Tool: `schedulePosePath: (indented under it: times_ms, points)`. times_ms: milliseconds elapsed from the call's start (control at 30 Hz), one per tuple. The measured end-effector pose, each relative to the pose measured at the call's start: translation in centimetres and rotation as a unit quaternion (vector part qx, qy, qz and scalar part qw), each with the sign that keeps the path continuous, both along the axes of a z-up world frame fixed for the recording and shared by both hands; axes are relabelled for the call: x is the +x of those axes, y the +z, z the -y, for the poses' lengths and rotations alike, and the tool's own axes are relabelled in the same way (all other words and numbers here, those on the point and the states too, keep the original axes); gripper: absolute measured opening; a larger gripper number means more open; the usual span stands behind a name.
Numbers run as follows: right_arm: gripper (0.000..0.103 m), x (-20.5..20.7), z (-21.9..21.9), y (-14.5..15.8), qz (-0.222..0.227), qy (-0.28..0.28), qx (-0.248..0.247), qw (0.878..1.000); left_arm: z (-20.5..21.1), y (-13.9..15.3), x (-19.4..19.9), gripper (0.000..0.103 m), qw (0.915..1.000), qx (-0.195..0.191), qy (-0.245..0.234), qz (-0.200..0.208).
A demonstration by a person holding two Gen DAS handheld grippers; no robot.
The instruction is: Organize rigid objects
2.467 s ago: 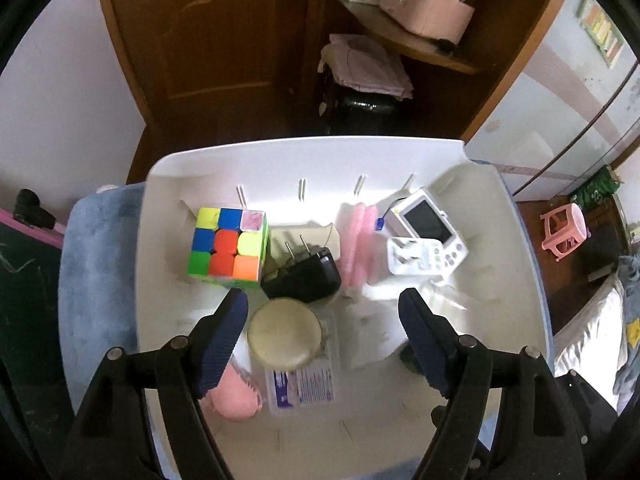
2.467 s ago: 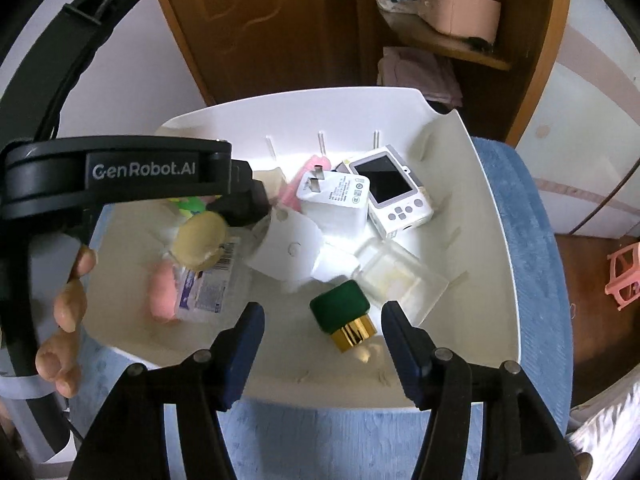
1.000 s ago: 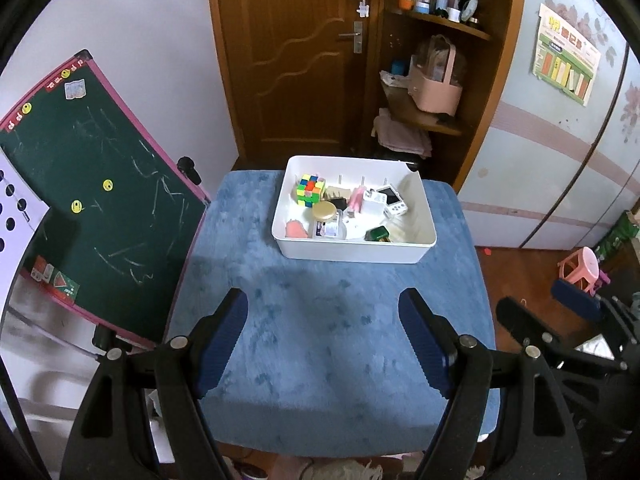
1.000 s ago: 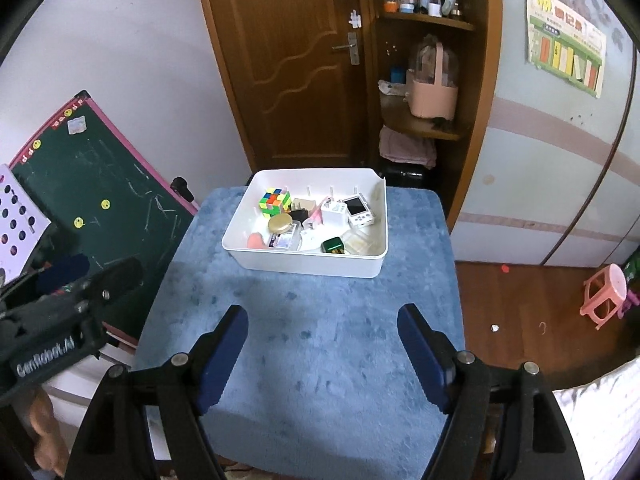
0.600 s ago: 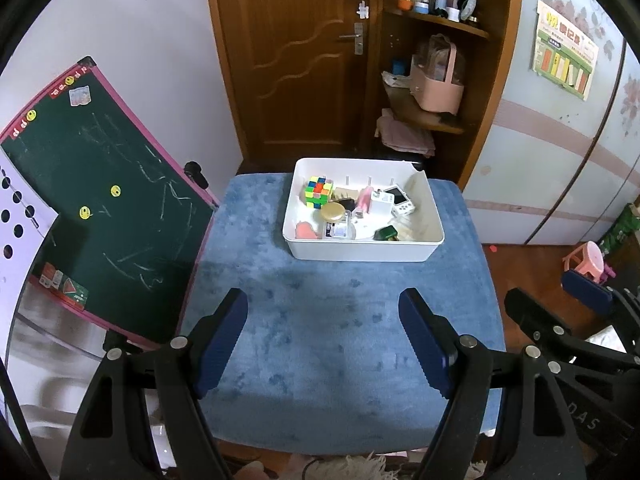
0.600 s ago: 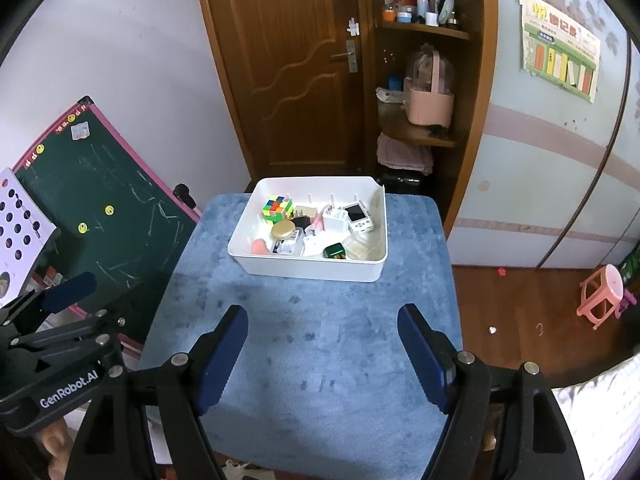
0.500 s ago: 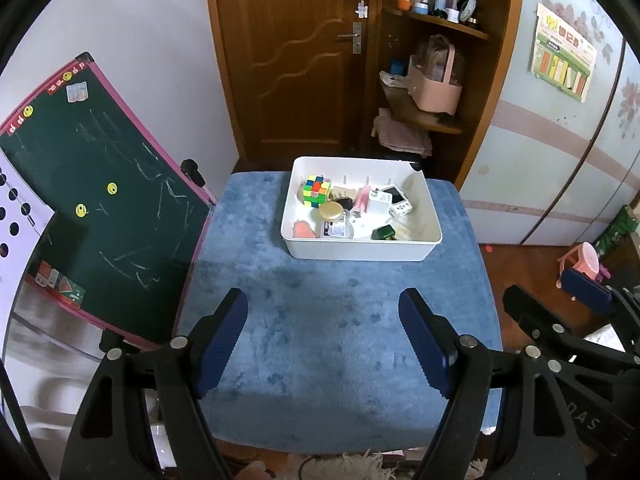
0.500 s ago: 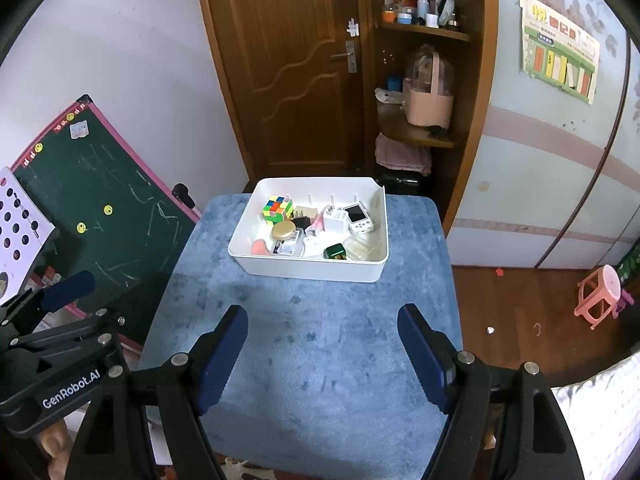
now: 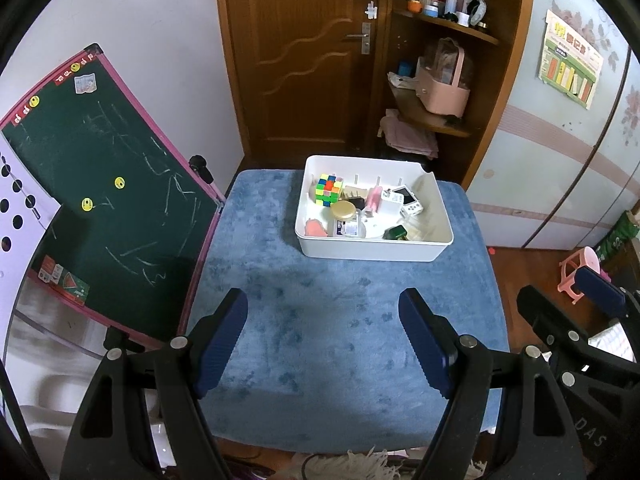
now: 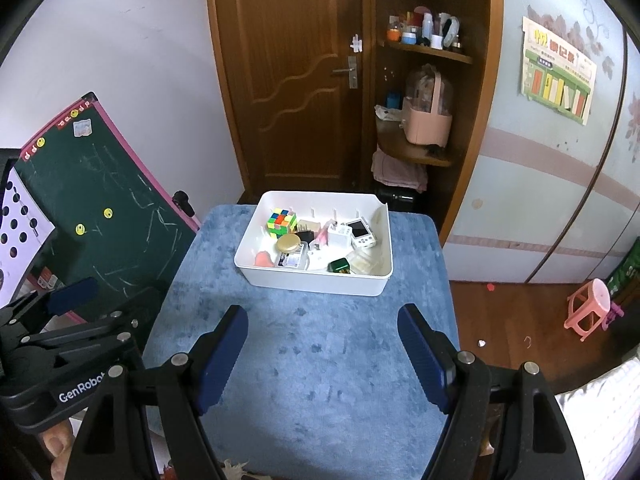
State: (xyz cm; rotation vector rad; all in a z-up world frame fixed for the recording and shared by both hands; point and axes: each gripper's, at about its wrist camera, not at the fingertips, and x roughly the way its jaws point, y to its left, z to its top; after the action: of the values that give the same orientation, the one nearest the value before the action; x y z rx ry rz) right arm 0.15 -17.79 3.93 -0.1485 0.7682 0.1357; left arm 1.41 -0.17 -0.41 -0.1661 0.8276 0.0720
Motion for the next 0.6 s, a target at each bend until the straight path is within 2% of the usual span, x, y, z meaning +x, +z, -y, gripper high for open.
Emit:
schedulePosePath:
  times_ms: [600]
  points:
    - [0.078,-0.48,0.23,-0.32,-0.004,-0.016,0.006,1.0,0.4,0.06,-0.3,0.081,0.9998,0.0,-0.022,0.001]
